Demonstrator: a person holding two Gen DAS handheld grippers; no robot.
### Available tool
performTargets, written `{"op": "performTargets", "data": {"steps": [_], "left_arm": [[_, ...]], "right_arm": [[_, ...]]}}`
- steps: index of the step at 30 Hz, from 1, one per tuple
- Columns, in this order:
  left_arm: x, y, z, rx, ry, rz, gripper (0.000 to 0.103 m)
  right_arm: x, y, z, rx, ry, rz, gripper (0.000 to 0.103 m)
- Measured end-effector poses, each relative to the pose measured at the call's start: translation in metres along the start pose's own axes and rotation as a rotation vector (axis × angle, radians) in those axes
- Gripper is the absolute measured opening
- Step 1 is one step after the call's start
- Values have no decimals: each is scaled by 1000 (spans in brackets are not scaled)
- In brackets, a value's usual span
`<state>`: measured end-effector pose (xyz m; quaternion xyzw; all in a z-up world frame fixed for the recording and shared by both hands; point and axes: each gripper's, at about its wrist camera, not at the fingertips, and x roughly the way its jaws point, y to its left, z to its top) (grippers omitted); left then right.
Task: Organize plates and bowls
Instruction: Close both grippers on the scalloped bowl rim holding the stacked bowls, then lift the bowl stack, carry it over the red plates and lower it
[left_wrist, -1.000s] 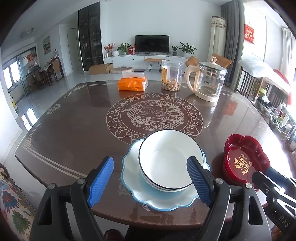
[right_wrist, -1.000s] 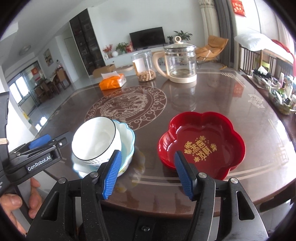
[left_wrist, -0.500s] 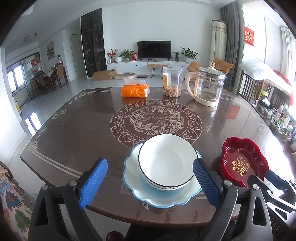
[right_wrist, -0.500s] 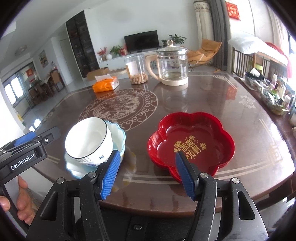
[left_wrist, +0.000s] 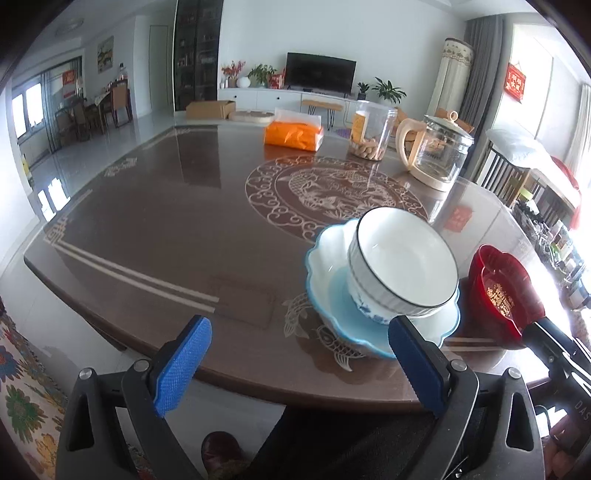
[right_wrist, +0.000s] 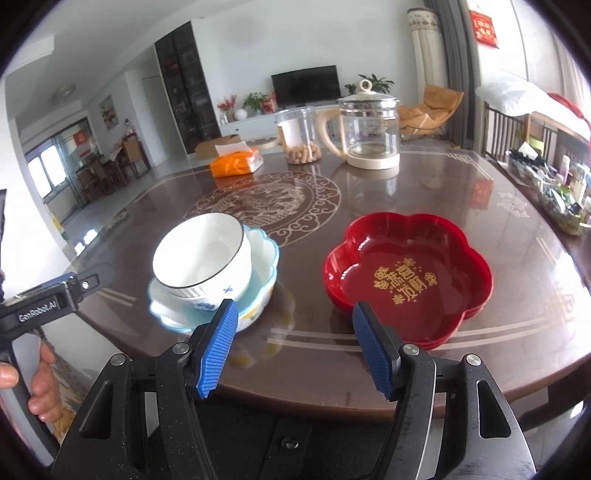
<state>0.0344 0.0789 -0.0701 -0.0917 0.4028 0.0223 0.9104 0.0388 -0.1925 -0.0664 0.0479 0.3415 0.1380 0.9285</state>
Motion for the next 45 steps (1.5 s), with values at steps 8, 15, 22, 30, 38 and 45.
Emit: {"op": "performTargets", "data": {"steps": [8,15,22,30,38,45], "left_arm": [[34,9,2,11,26,-62,82],[68,-1,9,30,114,-124,58],[91,-4,13,-4,158,-162,38],[100,-6,15,-19,138,-206,25],[96,-2,15,-43,112,-224,23],[73,-7,24,-15,67,-208,23]], "right_arm": [[46,8,9,-8,57,48,67],[79,1,19,12,127,70,45],[109,-4,21,30,195,57,37],[135,-1,23,44,235,76,22],[140,3,22,43,252,73,19],[130,2,24,72,239,94,19]]}}
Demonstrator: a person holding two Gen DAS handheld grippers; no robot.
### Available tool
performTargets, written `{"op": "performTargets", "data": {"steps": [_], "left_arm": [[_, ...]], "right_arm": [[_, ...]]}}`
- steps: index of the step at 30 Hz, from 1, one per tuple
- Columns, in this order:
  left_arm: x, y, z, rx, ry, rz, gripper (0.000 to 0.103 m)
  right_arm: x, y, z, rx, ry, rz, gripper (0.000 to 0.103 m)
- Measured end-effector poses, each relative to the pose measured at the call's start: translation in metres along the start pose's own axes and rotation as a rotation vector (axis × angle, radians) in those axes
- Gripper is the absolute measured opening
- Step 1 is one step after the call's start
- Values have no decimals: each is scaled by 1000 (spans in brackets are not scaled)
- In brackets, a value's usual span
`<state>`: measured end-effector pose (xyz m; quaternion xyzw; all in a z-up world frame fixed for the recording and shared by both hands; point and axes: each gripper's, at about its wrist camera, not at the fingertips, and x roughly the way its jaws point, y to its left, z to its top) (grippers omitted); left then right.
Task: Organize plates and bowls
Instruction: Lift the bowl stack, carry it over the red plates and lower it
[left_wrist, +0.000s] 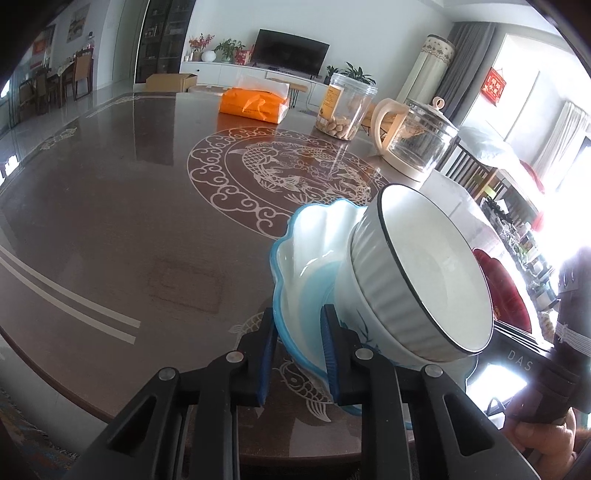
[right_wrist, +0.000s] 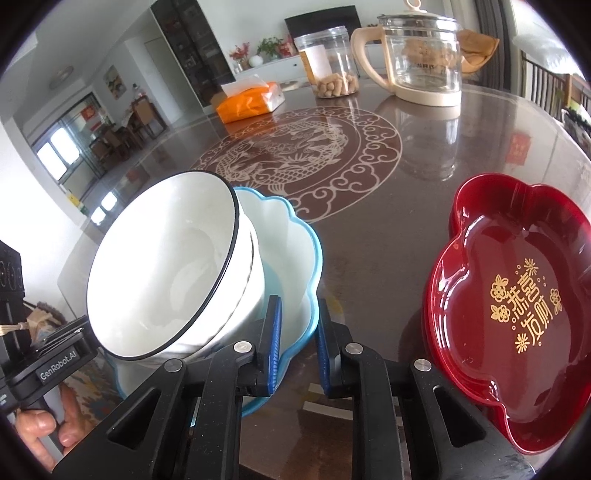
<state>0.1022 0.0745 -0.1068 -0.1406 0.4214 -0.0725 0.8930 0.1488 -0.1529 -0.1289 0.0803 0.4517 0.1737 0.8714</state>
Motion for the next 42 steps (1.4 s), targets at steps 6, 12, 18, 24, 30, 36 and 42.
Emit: {"op": "performTargets", "data": {"steps": [6,12,18,24,30,36,42], "left_arm": [[-26,-22,14,30,-28,-11,23],[-31,-69,29,83,-42,-85,23],[-8,-130,40,144,-19,-170,23],[30,-179,40,201,19,-212,23],[57,-201,31,224,61,-207,23],[69,-209,19,236,85,-195,23],[78,-210,9,251,103,-189,23]], "right_arm": [[-35,2,10,17,-64,17,19],[-85,-17,18,58,-142,-24,19],[-126,-60,23,110,-206,-113,19],[-143,-108,20,157,-225,-196,19],[-133,-147,13,214,-193,-231,19],[-125,-166,2,252,-182,-234,19],[-122,-173,-4,258,-179,-239,19]]}}
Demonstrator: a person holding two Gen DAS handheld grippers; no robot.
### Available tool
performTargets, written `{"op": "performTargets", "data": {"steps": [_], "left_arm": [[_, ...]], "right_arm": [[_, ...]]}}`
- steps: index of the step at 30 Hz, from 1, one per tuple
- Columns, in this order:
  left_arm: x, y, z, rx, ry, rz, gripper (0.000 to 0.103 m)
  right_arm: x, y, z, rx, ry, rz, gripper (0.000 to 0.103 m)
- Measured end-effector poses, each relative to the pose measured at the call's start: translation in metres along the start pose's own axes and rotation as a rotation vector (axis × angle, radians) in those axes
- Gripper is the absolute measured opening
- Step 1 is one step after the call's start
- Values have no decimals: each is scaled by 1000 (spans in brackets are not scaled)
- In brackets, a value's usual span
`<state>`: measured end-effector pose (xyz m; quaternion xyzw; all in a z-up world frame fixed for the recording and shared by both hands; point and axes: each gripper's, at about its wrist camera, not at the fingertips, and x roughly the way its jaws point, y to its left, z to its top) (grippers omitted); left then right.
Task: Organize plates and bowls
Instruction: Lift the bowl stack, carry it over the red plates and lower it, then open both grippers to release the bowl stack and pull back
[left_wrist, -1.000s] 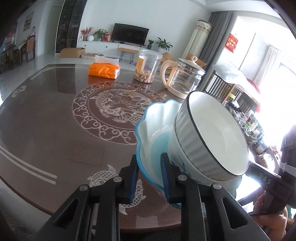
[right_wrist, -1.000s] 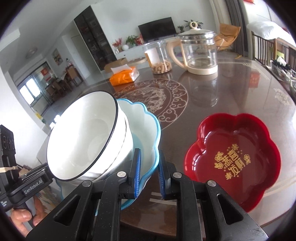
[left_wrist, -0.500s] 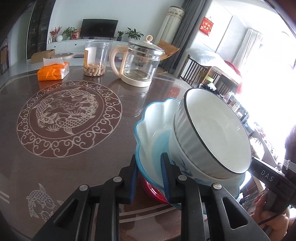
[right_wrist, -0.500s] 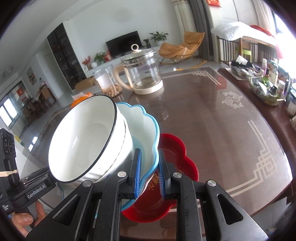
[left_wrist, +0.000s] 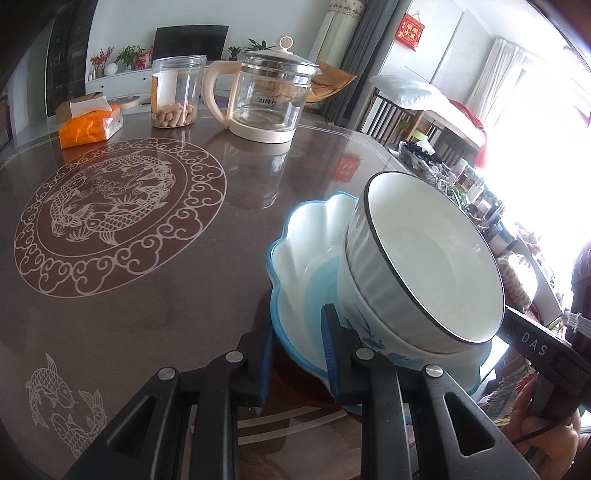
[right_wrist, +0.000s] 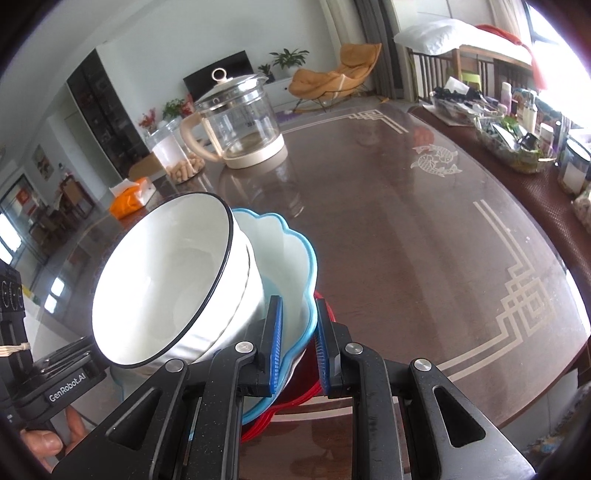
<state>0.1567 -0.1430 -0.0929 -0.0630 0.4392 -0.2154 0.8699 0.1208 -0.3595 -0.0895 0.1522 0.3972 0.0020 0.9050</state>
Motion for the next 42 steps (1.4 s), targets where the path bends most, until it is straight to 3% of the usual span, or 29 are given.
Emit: {"op": "performTargets", "data": {"steps": [7,10,12,15,17,19,26,30,35,42], "left_arm": [[-1,0,-2,21,-12,-3,24],[-3,0,-2,14,-5,11,26],[-6,3,-3,0,1,20,31],[-14,8,-4,-21,-18,36,50],[-23,12,-5,-34,-54,57,70],[-32,13,-5,-35,-87,79,77],[-61,15,-9,-1,-97,150,80],[-91,5,-23,48,-103,224,88],[-129,-19,-50,108,-118,257,99],[-164,-47,-67,151,-121,303,100]], "right_arm": [[2,-1,-5,-18,-13,4,19],[0,0,-4,-24,-18,2,23],[-2,-2,-3,-21,-24,-2,33],[-7,-6,-3,-9,-33,-5,41],[-13,-9,-4,-4,-48,-4,50],[-18,-10,-4,-8,-61,-12,52],[-39,-11,-7,3,-76,-5,52],[-75,-6,-14,-22,-100,-63,64],[-121,22,-44,-78,-72,-128,68],[-167,56,-71,-106,-10,-106,73]]}}
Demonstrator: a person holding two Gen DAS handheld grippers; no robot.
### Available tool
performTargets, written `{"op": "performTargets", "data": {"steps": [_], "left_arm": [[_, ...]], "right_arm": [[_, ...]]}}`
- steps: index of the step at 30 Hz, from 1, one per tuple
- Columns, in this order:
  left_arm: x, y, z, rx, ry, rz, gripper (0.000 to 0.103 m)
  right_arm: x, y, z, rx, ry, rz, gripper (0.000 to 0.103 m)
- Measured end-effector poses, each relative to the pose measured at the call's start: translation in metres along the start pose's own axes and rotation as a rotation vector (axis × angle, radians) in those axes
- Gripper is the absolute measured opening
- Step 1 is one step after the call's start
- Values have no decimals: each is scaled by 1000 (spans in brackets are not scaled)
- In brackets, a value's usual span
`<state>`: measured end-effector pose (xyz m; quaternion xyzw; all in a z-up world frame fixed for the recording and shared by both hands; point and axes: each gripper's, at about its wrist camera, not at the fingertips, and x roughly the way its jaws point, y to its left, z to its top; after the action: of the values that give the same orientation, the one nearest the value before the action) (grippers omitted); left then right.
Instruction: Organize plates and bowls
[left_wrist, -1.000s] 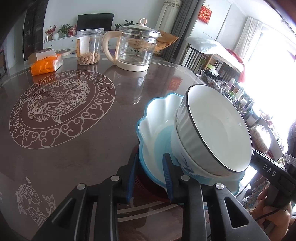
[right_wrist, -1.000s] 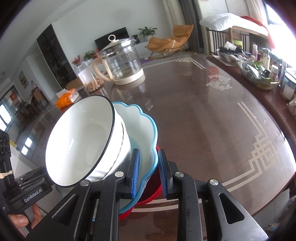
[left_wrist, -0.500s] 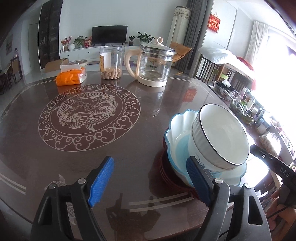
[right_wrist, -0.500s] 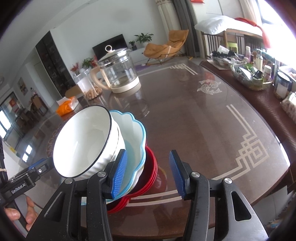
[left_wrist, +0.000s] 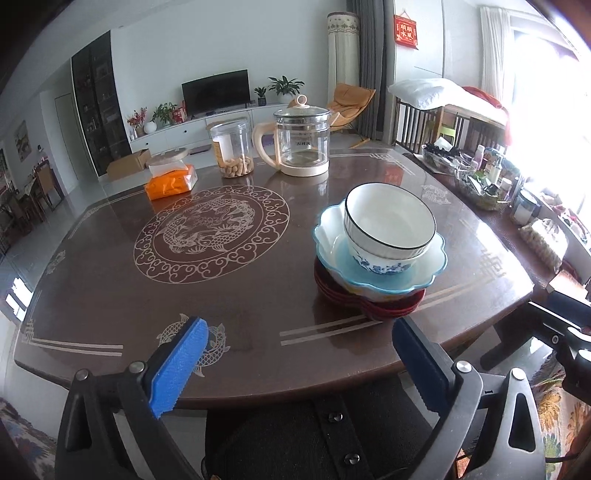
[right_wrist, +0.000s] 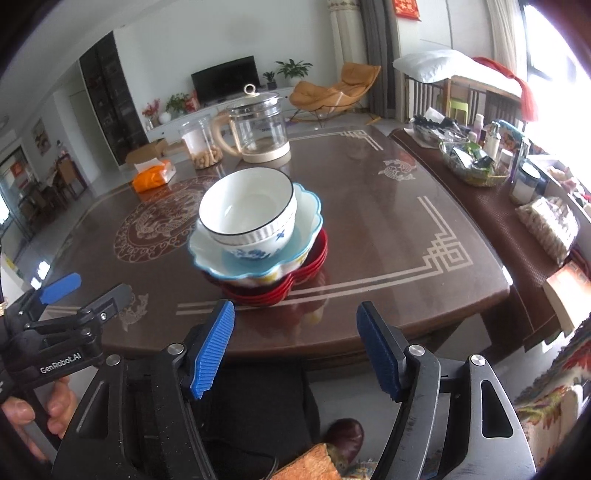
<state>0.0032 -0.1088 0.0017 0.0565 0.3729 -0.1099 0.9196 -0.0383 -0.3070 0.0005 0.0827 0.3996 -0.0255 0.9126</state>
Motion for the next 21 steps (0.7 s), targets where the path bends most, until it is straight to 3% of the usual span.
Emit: {"op": "performTargets", "data": {"steps": [3,6,8,12,21], "left_arm": [[-16,-2,1,-4,-27,15,100],[-23,-1,-3,-27,-13,-16,100],[-24,-2,-6,-16,3,-11,100],[-27,-2,-10,-7,20,33,100],[-35,-4,-11,-6,22,82,100]], "right_arm": [[-30,8,-1,-18,-47,-34,76],[-43,17,-5,-51,-110,-63,78],[-36,22,-10,-69,-101,-92,78],[-23,20,-22,-45,-62,-71,78],[-29,21,-26,-41,-82,-92,78]]}}
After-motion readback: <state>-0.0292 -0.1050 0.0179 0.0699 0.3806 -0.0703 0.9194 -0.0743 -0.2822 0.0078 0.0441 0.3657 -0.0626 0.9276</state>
